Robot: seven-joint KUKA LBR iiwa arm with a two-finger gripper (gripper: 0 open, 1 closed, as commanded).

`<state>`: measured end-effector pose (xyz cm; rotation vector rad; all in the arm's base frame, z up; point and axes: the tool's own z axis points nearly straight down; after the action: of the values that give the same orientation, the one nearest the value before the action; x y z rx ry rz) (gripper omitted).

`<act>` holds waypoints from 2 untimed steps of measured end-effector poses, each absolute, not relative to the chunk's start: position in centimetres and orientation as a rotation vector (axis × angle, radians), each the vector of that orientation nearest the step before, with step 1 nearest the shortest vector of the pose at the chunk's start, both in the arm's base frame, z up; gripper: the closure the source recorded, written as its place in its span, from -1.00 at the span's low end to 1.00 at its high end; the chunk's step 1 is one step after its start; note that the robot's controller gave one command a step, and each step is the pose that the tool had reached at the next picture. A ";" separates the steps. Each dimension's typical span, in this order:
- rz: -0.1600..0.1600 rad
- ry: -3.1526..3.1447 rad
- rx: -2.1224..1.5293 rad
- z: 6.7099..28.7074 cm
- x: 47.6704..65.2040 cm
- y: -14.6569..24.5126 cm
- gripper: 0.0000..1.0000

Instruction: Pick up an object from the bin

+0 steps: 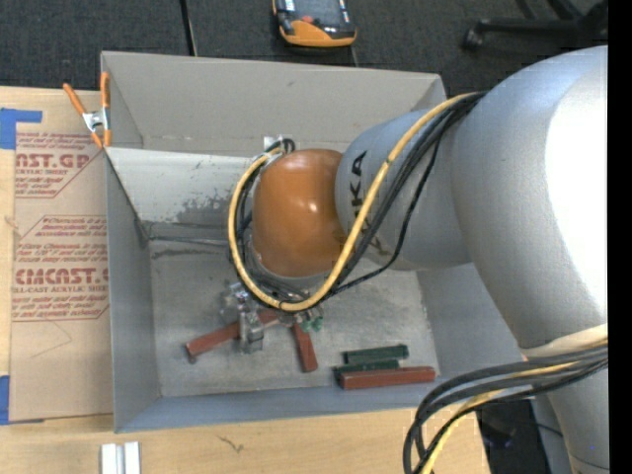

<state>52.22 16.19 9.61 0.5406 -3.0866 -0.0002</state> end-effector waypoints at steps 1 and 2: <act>-0.001 -3.094 0.542 11.6 52.4 16.2 1.00; -0.001 -3.099 0.543 12.5 52.5 16.3 1.00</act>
Offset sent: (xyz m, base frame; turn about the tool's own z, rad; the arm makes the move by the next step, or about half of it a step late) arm 0.0001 -0.0002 0.0067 0.0000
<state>52.49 16.28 12.50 0.5435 -3.0993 -0.0013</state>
